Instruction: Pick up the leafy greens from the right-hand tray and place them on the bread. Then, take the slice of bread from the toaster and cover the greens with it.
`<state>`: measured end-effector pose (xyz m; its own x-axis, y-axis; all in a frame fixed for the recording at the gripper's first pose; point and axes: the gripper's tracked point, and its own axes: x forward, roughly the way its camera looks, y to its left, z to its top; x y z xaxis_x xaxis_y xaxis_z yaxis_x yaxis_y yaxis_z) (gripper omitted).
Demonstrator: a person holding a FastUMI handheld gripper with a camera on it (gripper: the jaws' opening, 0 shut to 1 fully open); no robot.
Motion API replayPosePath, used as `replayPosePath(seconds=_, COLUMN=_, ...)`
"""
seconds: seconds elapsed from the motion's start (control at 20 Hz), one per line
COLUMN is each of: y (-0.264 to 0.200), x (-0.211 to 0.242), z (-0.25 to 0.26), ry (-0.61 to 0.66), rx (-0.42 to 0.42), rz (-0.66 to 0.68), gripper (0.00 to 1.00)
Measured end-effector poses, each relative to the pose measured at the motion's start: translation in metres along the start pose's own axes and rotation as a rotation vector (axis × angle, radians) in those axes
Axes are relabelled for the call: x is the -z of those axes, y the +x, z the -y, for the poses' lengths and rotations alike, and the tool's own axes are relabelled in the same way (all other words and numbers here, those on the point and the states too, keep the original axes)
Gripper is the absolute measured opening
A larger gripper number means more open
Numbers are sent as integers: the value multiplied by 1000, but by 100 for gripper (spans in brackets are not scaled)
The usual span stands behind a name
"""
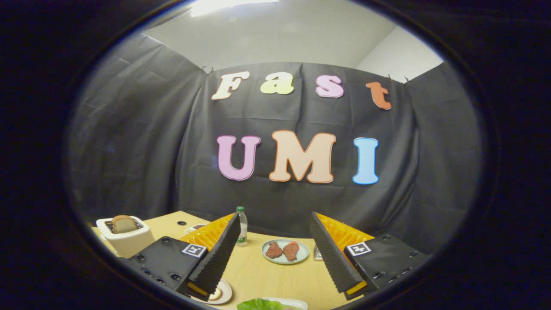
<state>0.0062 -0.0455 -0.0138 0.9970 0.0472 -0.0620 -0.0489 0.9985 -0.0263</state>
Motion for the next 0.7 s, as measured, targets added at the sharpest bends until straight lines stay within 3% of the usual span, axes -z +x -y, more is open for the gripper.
replayPosePath(seconds=0.7, y=-1, x=85, z=21, ry=-160, rx=-273, rz=-226, gripper=100)
